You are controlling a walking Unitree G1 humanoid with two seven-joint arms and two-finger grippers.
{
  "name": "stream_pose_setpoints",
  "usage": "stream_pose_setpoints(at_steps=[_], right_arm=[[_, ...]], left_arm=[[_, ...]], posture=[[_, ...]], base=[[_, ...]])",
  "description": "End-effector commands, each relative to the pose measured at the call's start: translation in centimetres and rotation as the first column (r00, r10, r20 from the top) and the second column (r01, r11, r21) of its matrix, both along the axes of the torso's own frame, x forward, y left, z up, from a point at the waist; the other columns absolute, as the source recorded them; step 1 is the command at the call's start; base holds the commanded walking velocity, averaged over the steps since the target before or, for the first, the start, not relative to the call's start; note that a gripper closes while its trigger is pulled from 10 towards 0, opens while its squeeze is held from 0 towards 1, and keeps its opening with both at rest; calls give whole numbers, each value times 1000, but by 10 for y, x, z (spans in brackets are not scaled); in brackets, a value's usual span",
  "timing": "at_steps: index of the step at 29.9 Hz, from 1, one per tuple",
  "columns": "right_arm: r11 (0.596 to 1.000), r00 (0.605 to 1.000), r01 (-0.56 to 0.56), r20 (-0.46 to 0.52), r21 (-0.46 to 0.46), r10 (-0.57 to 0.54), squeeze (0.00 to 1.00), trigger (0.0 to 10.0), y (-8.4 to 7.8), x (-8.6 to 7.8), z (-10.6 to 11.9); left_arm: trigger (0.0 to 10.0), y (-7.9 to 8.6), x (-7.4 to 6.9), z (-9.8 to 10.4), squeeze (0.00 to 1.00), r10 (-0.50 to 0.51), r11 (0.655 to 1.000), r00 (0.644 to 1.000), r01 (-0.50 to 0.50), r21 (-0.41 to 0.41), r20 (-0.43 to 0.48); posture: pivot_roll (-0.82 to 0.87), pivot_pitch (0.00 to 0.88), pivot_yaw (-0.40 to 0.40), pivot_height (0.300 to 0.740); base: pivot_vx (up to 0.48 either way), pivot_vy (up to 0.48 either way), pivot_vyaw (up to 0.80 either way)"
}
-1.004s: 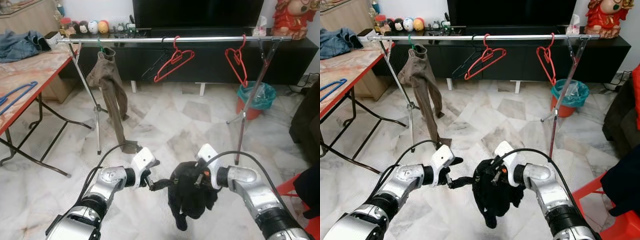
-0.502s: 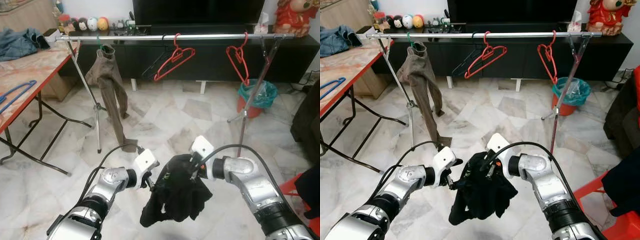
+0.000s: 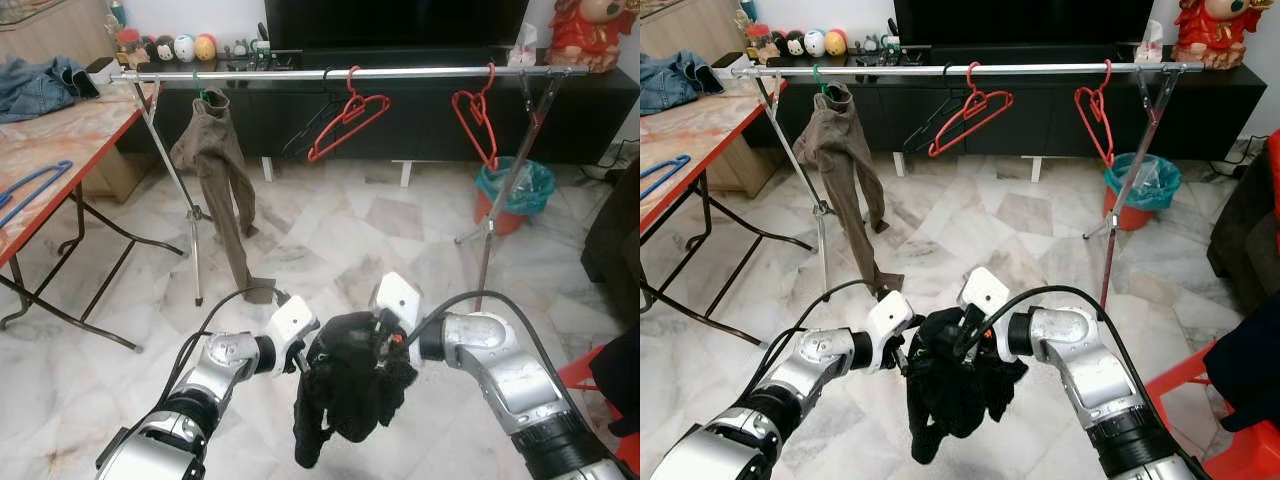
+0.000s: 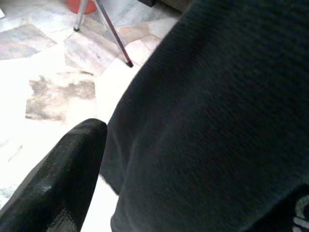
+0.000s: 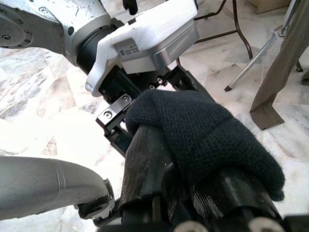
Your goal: Hang hanger
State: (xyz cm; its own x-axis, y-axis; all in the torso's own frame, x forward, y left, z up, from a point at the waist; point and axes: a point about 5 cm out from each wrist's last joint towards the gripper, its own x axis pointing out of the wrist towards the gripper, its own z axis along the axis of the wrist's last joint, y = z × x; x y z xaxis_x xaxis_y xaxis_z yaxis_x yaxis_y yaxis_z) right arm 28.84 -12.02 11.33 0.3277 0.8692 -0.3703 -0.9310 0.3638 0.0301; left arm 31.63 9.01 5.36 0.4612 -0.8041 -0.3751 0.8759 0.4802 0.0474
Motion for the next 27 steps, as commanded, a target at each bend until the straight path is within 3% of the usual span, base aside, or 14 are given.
stream_pose_setpoints(at_steps=[1,27], right_arm=[[1000,999,-21,27,23,21,0,10000,4,-2,7],[1000,1000,11,24,15,-12,0,10000,0,-1,6]], left_arm=[[0,3,2,0,0,19,1000,1000,-19,8,-10],[0,2,-2,0,0,-29,999,998,27,-33,-47]], posture=[[-52,30,90,740],[-45,20,94,740]], base=[[0,0,0],[0,0,0]])
